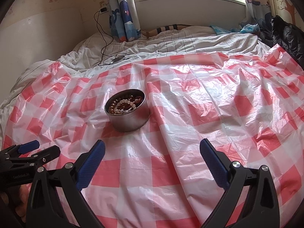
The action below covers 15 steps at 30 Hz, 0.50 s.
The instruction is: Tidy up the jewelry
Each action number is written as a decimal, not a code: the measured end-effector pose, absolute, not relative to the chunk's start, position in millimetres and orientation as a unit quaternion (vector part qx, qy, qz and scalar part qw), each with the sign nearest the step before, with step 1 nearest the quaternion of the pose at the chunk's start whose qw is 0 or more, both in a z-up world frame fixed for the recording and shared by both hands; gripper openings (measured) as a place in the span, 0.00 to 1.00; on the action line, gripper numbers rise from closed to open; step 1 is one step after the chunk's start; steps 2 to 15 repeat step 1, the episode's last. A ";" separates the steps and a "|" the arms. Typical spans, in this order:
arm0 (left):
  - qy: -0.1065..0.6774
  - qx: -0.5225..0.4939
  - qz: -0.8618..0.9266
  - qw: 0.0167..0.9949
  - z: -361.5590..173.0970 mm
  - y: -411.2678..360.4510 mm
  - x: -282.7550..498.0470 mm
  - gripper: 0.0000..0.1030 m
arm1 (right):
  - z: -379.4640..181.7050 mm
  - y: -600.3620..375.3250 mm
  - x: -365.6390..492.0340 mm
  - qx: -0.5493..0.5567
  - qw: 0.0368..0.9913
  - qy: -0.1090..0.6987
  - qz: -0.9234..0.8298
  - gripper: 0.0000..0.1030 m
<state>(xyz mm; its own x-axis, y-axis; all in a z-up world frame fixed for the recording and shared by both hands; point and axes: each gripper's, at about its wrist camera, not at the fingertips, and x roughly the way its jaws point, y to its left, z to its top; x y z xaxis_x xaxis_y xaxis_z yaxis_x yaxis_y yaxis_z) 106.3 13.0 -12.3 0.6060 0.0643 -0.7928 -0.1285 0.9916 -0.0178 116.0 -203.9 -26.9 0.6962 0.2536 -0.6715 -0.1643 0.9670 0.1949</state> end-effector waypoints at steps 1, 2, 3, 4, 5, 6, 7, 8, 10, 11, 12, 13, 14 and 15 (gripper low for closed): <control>0.438 -0.033 0.056 0.897 -11.7 12.2 105.4 0.93 | -26.8 -203.6 115.9 0.060 0.919 0.373 0.114 0.93; 0.438 -0.033 0.056 0.897 -11.7 12.2 105.4 0.93 | -26.8 -203.6 115.9 0.060 0.919 0.373 0.114 0.93; 0.438 -0.033 0.056 0.897 -11.7 12.2 105.4 0.93 | -26.8 -203.6 115.9 0.060 0.919 0.373 0.114 0.93; 0.438 -0.033 0.056 0.897 -11.7 12.2 105.4 0.93 | -26.8 -203.6 115.9 0.060 0.919 0.373 0.114 0.93; 0.438 -0.033 0.056 0.897 -11.7 12.2 105.4 0.93 | -26.8 -203.6 115.9 0.060 0.919 0.373 0.114 0.93; 0.438 -0.033 0.056 0.897 -11.7 12.2 105.4 0.93 | -26.8 -203.6 115.9 0.060 0.919 0.373 0.114 0.93; 0.438 -0.033 0.056 0.897 -11.7 12.2 105.4 0.93 | -26.8 -203.6 115.9 0.060 0.919 0.373 0.114 0.93; 0.438 -0.033 0.056 0.897 -11.7 12.2 105.4 0.93 | -26.8 -203.6 115.9 0.060 0.919 0.373 0.114 0.93; 0.438 -0.033 0.056 0.897 -11.7 12.2 105.4 0.93 | -26.8 -203.6 115.9 0.060 0.919 0.373 0.114 0.93; 0.438 -0.033 0.056 0.897 -11.7 12.2 105.4 0.93 | -26.8 -203.6 115.9 0.060 0.919 0.373 0.114 0.93; 0.438 -0.033 0.056 0.897 -11.7 12.2 105.4 0.93 | -26.8 -203.6 115.9 0.060 0.919 0.373 0.114 0.93; 0.438 -0.033 0.056 0.897 -11.7 12.2 105.4 0.93 | -26.8 -203.6 115.9 0.060 0.919 0.373 0.114 0.93; 0.438 -0.033 0.056 0.897 -11.7 12.2 105.4 0.93 | -26.8 -203.6 115.9 0.060 0.919 0.373 0.114 0.93; 0.438 -0.033 0.056 0.897 -11.7 12.2 105.4 0.93 | -26.8 -203.6 115.9 0.060 0.919 0.373 0.114 0.93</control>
